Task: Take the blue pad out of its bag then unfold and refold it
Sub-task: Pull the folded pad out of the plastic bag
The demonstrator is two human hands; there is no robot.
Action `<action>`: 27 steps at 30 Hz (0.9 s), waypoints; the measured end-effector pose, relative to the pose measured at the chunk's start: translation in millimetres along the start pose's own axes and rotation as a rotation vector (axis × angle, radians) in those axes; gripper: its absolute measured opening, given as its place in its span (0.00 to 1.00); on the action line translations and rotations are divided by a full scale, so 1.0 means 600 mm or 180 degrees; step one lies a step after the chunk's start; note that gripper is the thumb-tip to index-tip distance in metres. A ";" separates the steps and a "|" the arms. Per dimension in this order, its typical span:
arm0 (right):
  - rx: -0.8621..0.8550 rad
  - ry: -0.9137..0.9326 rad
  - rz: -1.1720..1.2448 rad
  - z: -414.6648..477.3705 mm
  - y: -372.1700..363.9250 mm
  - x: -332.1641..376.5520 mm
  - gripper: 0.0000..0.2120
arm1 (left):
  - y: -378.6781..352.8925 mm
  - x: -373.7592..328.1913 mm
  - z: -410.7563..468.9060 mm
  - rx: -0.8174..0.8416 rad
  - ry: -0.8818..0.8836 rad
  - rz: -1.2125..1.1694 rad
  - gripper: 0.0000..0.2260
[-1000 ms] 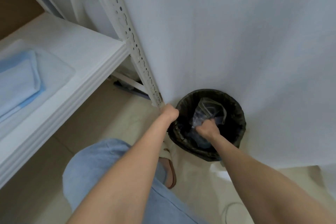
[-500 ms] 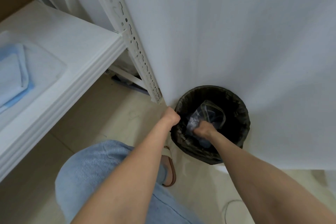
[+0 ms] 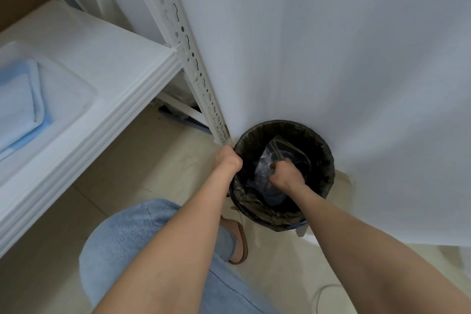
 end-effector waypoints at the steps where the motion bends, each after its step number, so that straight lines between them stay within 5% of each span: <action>1: -0.0127 0.0025 -0.0092 -0.001 0.006 0.005 0.19 | 0.004 0.001 0.002 -0.0020 0.0003 0.0006 0.17; 5: -0.0508 0.0265 -0.0377 -0.003 0.013 0.026 0.23 | 0.008 0.002 0.006 0.0050 -0.0007 0.0047 0.16; 11: 0.0805 0.0198 -0.0633 0.001 -0.079 0.005 0.31 | 0.010 0.006 0.010 0.0097 -0.0025 0.0010 0.16; 18: 0.1343 0.0436 -0.1015 -0.010 -0.092 0.001 0.20 | 0.000 0.015 0.013 0.0237 0.0030 -0.0034 0.16; 27: -0.1160 0.0587 -0.0603 -0.017 0.101 0.032 0.19 | 0.007 0.021 0.004 0.0251 0.0260 -0.0365 0.16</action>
Point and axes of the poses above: each hand's wrist, its own z-axis towards the middle knuckle, its own y-axis out of the back of the hand, x = y × z, the point moved 8 cm from there along z, towards the middle knuckle, and after that the axes turned 8 degrees about -x, right-handed, at the moved point
